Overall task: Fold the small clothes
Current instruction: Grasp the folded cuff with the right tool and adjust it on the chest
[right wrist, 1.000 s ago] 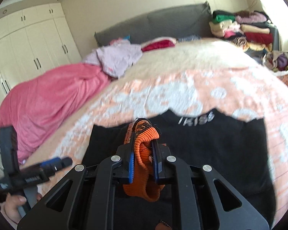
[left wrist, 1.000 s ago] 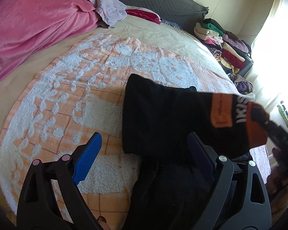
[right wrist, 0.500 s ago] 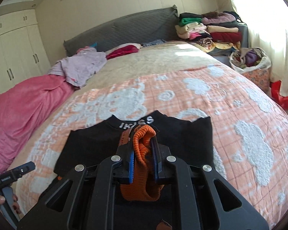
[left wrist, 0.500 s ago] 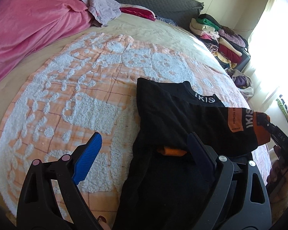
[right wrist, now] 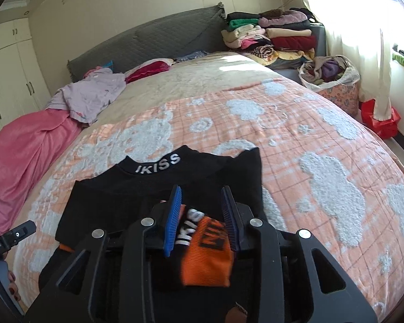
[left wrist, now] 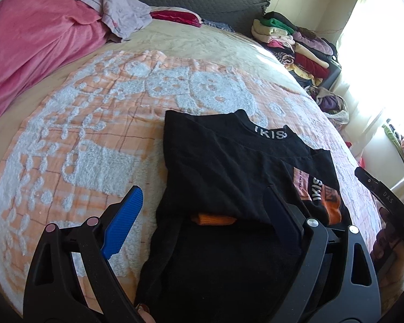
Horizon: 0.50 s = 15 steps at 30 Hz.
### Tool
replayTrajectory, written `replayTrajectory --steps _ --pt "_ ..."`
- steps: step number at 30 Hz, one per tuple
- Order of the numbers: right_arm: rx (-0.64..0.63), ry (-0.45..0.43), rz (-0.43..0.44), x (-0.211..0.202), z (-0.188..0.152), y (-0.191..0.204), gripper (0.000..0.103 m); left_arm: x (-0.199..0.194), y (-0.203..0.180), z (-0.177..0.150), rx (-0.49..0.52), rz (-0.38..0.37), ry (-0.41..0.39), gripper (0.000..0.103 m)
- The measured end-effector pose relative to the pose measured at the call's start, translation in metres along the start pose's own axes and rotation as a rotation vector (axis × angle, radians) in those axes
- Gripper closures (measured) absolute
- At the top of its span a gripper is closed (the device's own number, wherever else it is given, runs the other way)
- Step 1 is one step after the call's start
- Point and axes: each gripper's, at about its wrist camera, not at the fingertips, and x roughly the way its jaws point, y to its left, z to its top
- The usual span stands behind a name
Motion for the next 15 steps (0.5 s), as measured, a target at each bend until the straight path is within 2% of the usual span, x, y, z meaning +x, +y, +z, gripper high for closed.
replayTrajectory --steps 5,10,12,15 --pt "-0.009 0.016 -0.017 -0.004 -0.006 -0.007 0.067 0.008 -0.016 0.002 0.046 0.0 0.012 0.019" --pt "-0.042 0.045 -0.008 -0.003 -0.011 -0.001 0.066 0.018 -0.034 0.007 0.11 -0.013 0.04 0.019" --pt "-0.062 0.059 0.002 -0.002 -0.014 0.004 0.066 0.026 -0.042 0.008 0.143 -0.023 0.069 0.025" --pt "-0.081 0.082 0.019 0.001 -0.017 0.01 0.065 0.037 -0.053 0.008 0.181 -0.045 0.104 0.04"
